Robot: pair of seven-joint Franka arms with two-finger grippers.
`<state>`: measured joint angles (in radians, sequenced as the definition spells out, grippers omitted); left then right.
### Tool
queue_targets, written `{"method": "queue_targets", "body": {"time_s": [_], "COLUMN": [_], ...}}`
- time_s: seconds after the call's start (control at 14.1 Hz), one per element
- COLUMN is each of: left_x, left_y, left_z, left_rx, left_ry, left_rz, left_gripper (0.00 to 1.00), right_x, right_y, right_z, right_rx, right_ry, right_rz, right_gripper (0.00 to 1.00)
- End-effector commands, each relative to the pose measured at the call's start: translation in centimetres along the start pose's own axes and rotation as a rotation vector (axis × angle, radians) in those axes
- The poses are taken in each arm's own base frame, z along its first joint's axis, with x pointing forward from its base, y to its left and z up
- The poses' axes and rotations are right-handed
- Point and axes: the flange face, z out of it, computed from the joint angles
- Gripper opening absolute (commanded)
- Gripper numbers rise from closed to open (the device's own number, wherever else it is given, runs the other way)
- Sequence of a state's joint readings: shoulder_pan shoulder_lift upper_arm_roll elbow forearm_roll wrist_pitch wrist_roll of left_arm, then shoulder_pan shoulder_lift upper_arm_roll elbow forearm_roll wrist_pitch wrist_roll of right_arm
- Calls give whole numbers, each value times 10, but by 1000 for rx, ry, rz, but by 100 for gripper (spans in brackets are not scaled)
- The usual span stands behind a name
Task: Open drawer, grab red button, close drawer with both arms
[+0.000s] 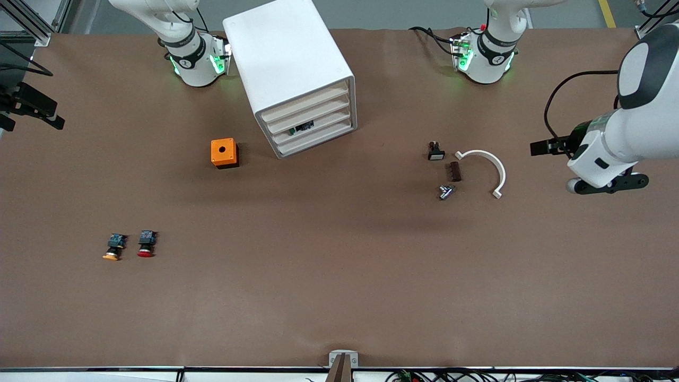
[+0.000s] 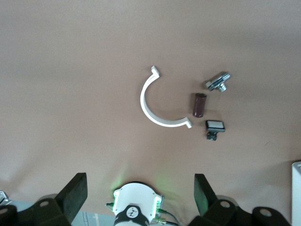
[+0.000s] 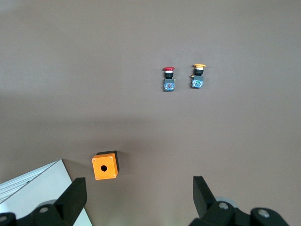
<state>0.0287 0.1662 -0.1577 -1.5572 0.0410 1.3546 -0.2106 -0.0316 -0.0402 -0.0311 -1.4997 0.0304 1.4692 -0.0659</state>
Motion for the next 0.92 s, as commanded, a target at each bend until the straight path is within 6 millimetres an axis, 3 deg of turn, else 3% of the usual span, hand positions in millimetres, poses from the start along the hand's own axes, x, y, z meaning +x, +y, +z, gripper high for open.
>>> {"method": "queue_targets", "body": {"time_s": [0.0, 0.21, 0.35, 0.5, 0.71, 0.85], "left_x": [-31, -52, -58, -51, -32, -24], "left_y": [-17, -32, -37, -53, -55, -57], "left_z": [11, 29, 26, 2, -42, -60], "left_rx": [-18, -31, -41, -66, -82, -87], "left_ry": [32, 113, 181, 268, 365, 397], "left_rz": [29, 23, 35, 32, 33, 25], "left_gripper": [100, 100, 100, 100, 100, 100], "right_x": [7, 15, 16, 16, 16, 16], "right_y": [4, 5, 5, 5, 6, 6], "right_z": [7, 17, 17, 20, 21, 23], "right_rx": [-13, -39, -39, -35, -35, -35], "right_ry": [-15, -21, -9, -12, -16, -22], "right_rz": [14, 12, 13, 13, 11, 13], "right_gripper": [100, 100, 100, 100, 100, 100]}}
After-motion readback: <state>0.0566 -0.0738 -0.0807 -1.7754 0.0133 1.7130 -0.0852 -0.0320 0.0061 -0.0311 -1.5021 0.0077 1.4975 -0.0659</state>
